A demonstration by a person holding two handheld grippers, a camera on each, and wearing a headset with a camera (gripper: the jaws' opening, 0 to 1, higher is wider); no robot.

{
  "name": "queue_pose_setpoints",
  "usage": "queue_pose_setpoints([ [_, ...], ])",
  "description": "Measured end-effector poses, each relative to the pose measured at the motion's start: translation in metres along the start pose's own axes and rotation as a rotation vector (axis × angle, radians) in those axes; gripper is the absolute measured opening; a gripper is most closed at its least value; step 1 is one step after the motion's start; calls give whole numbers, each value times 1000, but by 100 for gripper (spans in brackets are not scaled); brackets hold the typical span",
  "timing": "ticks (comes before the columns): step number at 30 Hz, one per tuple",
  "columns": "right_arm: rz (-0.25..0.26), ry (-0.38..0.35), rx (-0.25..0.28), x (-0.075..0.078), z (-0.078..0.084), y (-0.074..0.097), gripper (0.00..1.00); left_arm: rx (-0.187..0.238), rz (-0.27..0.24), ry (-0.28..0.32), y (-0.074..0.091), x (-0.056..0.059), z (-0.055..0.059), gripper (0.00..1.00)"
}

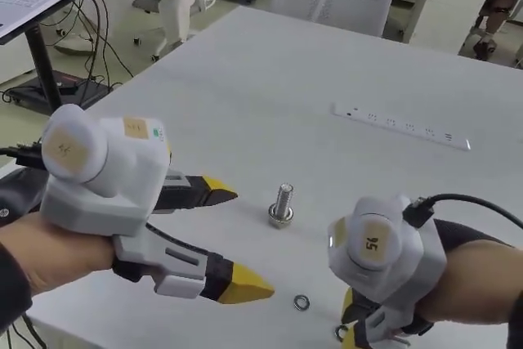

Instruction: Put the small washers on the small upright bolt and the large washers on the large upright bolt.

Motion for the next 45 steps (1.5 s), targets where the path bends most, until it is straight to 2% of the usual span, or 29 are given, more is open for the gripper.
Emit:
queue_pose_setpoints([
  [15, 41, 13, -11, 0, 1, -1, 16, 4, 1, 1, -1, 2, 1, 75],
  [37, 32, 0, -7, 4, 3, 1, 14, 4, 3, 7, -2, 3, 1, 75],
  [45, 35, -13, -27, 7, 11, 4, 14, -2, 9, 8, -3, 2, 2, 75],
])
Point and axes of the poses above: the centre of the closed fingertips' face, and the gripper's own axes: y roughly backward along the fingers, x roughly to its right, z roughly out of its underside, the point moved 2 cm from there along y, roughly backward along the fingers, and after that the axes turned 6 degrees about y, right-handed, at the moved point
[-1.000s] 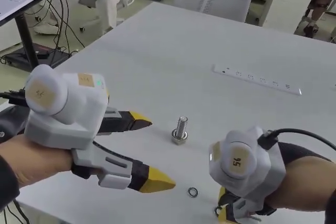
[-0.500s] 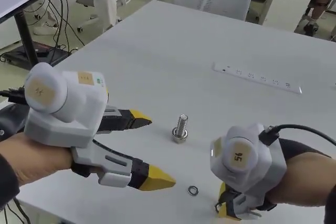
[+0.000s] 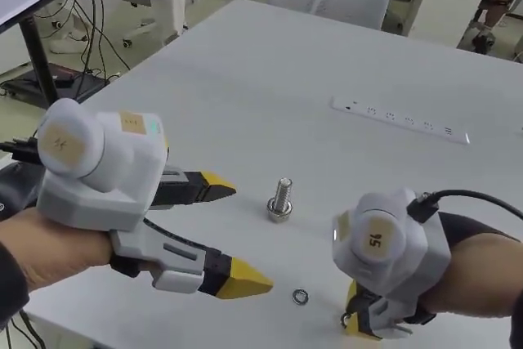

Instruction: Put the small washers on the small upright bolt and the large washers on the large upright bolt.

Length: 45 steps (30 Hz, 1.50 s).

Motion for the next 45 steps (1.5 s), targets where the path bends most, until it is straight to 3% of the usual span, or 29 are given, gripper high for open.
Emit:
queue_pose_setpoints([
  [29, 57, -155, 11, 30, 46, 21, 14, -33, 24, 3, -8, -5, 4, 75],
  [45, 109, -174, 16, 55, 56, 50, 14, -35, 20, 7, -9, -7, 5, 75],
])
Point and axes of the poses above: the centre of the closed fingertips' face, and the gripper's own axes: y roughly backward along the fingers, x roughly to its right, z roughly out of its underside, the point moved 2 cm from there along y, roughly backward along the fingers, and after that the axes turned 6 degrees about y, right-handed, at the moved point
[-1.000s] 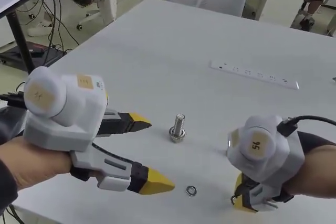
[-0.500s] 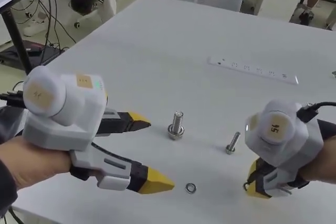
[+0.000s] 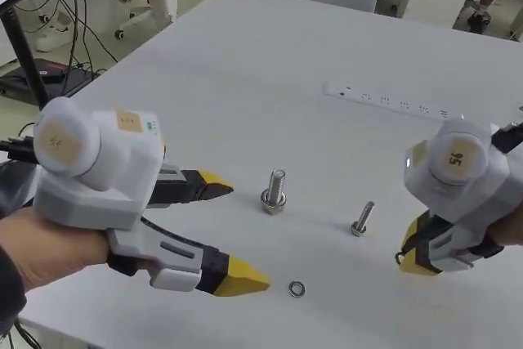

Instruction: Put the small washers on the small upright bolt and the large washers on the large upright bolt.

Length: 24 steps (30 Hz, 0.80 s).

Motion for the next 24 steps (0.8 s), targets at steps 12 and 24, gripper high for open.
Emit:
queue_pose_setpoints([
  [12, 30, 41, 6, 18, -15, 25, 14, 3, 0, -2, 0, 1, -1, 75],
  [24, 42, 111, 1, 37, -35, 33, 14, 9, -4, 1, 1, 0, -1, 75],
])
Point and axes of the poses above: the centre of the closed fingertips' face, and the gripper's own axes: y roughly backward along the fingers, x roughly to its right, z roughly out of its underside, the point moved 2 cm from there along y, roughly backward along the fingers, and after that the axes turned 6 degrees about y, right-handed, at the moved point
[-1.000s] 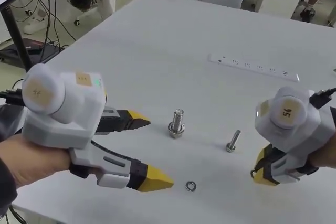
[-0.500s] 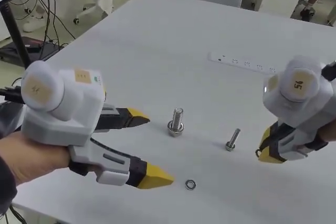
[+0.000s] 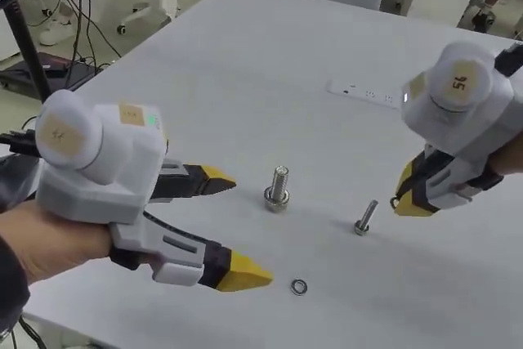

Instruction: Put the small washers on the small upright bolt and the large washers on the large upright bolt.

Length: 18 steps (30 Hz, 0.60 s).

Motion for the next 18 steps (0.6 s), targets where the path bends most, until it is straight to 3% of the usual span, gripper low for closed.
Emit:
queue_pose_setpoints([
  [18, -30, 55, -15, 8, -10, -11, 14, -6, -7, 15, 0, -1, 4, 75],
])
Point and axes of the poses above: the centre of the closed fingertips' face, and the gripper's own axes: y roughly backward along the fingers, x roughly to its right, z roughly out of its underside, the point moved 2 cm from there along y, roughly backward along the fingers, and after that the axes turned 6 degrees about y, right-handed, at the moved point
